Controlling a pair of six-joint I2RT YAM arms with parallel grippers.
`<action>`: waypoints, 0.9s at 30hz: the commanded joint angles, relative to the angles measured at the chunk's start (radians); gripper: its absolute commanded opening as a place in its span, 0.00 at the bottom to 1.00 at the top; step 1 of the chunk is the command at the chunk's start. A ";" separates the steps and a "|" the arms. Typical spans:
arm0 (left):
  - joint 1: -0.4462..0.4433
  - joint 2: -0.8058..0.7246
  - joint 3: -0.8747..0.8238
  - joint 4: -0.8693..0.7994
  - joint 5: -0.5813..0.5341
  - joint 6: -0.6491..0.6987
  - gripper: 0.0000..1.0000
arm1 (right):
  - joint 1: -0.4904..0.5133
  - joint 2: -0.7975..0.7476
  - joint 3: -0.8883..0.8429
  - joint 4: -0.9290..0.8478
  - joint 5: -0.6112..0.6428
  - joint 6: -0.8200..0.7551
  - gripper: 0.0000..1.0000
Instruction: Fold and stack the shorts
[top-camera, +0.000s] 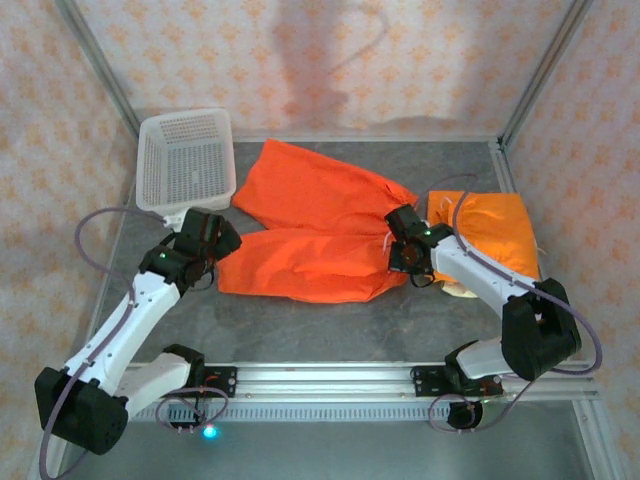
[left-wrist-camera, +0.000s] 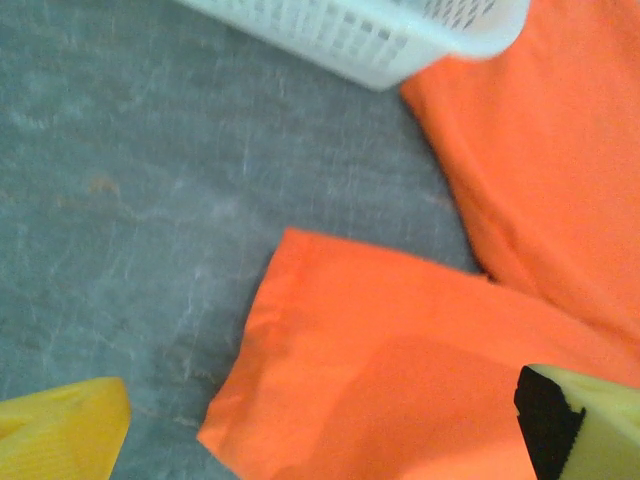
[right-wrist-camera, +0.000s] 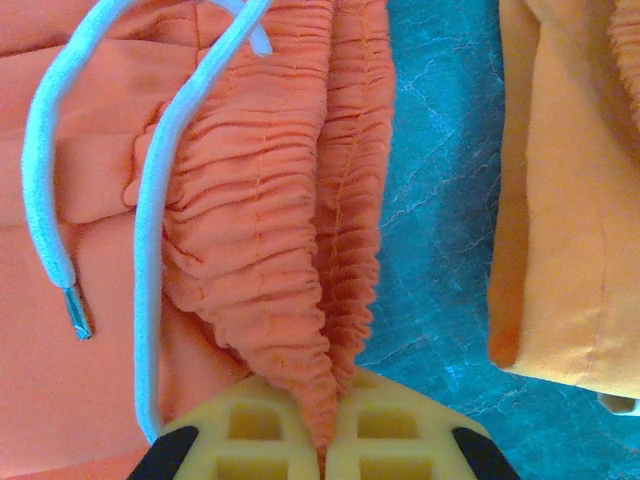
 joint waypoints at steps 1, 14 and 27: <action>0.006 -0.030 -0.121 -0.006 0.072 -0.084 1.00 | -0.007 0.000 0.003 0.019 -0.001 0.024 0.00; 0.006 0.063 -0.327 0.241 0.210 -0.157 0.90 | -0.007 -0.011 -0.022 0.045 -0.019 0.030 0.00; 0.006 0.199 -0.223 0.284 0.221 -0.135 0.36 | -0.007 0.024 -0.004 0.046 -0.037 0.027 0.00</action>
